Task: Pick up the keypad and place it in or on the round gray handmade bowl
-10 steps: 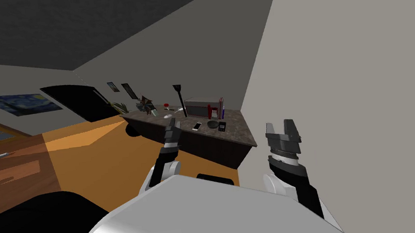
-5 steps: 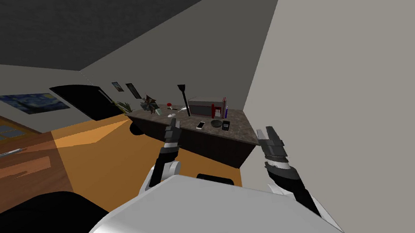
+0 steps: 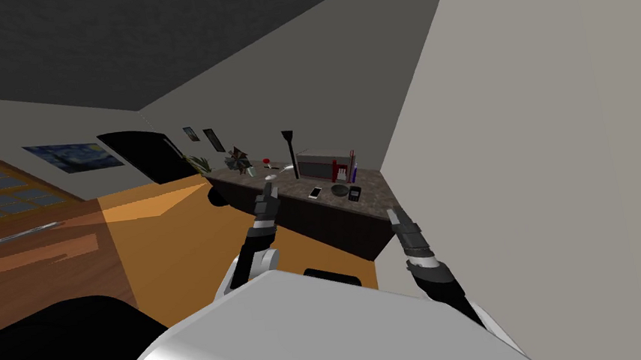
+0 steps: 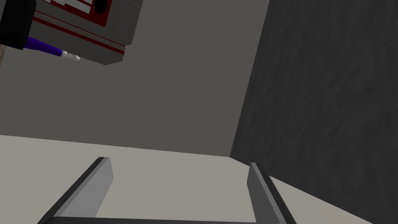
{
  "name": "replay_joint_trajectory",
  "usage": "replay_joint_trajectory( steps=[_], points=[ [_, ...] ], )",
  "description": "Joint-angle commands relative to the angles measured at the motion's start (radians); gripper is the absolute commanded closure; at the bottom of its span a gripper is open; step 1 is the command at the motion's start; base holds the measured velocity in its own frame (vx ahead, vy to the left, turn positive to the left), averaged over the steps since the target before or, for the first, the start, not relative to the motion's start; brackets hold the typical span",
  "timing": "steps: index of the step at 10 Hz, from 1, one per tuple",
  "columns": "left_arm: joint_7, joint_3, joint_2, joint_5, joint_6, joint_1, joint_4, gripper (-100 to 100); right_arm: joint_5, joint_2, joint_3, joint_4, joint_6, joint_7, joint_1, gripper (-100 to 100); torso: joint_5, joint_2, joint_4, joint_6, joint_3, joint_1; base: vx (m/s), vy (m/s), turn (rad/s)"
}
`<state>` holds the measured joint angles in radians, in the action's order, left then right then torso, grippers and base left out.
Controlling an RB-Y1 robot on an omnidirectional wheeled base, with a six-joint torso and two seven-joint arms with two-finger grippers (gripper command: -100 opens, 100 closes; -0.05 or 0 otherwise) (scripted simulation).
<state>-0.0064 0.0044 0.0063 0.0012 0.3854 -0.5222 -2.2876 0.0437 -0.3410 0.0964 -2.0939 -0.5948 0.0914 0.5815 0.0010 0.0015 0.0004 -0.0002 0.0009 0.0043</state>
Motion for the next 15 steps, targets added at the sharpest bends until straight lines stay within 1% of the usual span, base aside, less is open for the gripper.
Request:
replay_joint_trajectory(
  steps=[1, 2, 3, 4, 5, 6, 7, 8, 9, 10, 11, 12, 13, 14, 15],
  points=[
    [0.000, 0.000, 0.000, 0.000, 0.000, 0.000, 0.000, 0, 0.009, -0.031, 0.010, 0.023, -0.007, 0.001, 0.004, -100, 0.000, 0.000, 0.000, 0.000, 0.000, 0.000, -0.013, 0.053, 0.034],
    [0.000, 0.000, 0.000, 0.000, 0.000, 0.000, 0.000, 0, 0.027, -0.069, 0.030, 0.055, -0.011, 0.002, 0.016, -100, 0.000, 0.000, 0.000, 0.000, 0.000, -0.001, -0.014, 0.057, 0.084],
    [0.000, 0.000, 0.000, 0.000, 0.000, 0.000, 0.000, 0, 0.027, -0.084, 0.030, 0.055, -0.011, 0.002, 0.016, -100, 0.000, 0.000, 0.000, 0.000, 0.000, -0.001, -0.011, 0.051, 0.046],
    [0.000, 0.000, 0.000, 0.000, 0.000, 0.000, 0.000, 0, 0.048, -0.125, 0.050, 0.088, -0.015, 0.003, 0.026, -100, 0.000, -0.001, 0.000, 0.000, 0.000, -0.001, -0.008, 0.067, 0.097],
    [0.000, 0.000, 0.000, 0.000, 0.000, 0.000, 0.000, 0, 0.048, -0.141, 0.050, 0.088, -0.015, 0.003, 0.026, -100, 0.000, -0.001, 0.000, 0.000, 0.000, 0.000, -0.003, 0.059, 0.038],
    [0.000, 0.000, 0.000, 0.000, 0.000, 0.000, 0.000, 0, 0.069, -0.175, 0.071, 0.123, -0.021, 0.004, 0.037, -100, 0.000, -0.001, 0.000, 0.000, -0.001, -0.001, 0.012, 0.070, 0.090],
    [0.000, 0.000, 0.000, 0.000, 0.000, 0.000, 0.000, 0, 0.069, -0.200, 0.071, 0.123, -0.021, 0.004, 0.037, -100, 0.000, -0.002, 0.000, 0.000, -0.001, 0.000, 0.016, 0.059, 0.048],
    [0.000, 0.000, 0.000, 0.000, 0.000, 0.000, 0.000, 0, 0.092, -0.233, 0.092, 0.158, -0.027, 0.004, 0.046, -100, 0.000, -0.002, 0.000, 0.000, -0.001, -0.001, 0.022, 0.062, 0.105],
    [0.000, 0.000, 0.000, 0.000, 0.000, 0.000, 0.000, 0, 0.092, -0.261, 0.092, 0.158, -0.027, 0.004, 0.046, -100, 0.000, -0.003, -0.001, 0.000, -0.001, -0.001, 0.011, 0.050, 0.060],
    [0.000, 0.000, 0.000, 0.000, 0.000, 0.000, 0.000, 0, 0.116, -0.292, 0.113, 0.194, -0.033, 0.004, 0.055, -100, 0.000, -0.002, 0.000, 0.000, -0.001, -0.002, 0.018, 0.059, 0.132],
    [0.000, 0.000, 0.000, 0.000, 0.000, 0.000, 0.000, 0, 0.116, -0.323, 0.113, 0.194, -0.033, 0.004, 0.055, -100, 0.000, -0.003, 0.000, 0.000, -0.001, -0.001, 0.016, 0.051, 0.046],
    [0.000, 0.000, 0.000, 0.000, 0.000, 0.000, 0.000, 0, 0.141, -0.357, 0.134, 0.231, -0.041, 0.004, 0.062, -100, 0.000, -0.002, 0.000, 0.000, -0.001, -0.002, 0.023, 0.059, 0.086],
    [0.000, 0.000, 0.000, 0.000, 0.000, 0.000, 0.000, 0, 0.141, -0.388, 0.134, 0.231, -0.041, 0.004, 0.062, -100, 0.000, -0.003, -0.001, 0.000, -0.001, -0.001, 0.026, 0.048, 0.067],
    [0.000, 0.000, 0.000, 0.000, 0.000, 0.000, 0.000, 0, 0.167, -0.417, 0.154, 0.269, -0.048, 0.004, 0.068, -100, 0.000, -0.003, -0.001, 0.000, -0.002, -0.002, 0.041, 0.052, 0.140],
    [0.000, 0.000, 0.000, 0.000, 0.000, 0.000, 0.000, 0, 0.167, -0.449, 0.154, 0.269, -0.048, 0.004, 0.068, -100, 0.000, -0.003, -0.001, 0.000, -0.002, -0.002, 0.037, 0.039, 0.061]
  ],
)
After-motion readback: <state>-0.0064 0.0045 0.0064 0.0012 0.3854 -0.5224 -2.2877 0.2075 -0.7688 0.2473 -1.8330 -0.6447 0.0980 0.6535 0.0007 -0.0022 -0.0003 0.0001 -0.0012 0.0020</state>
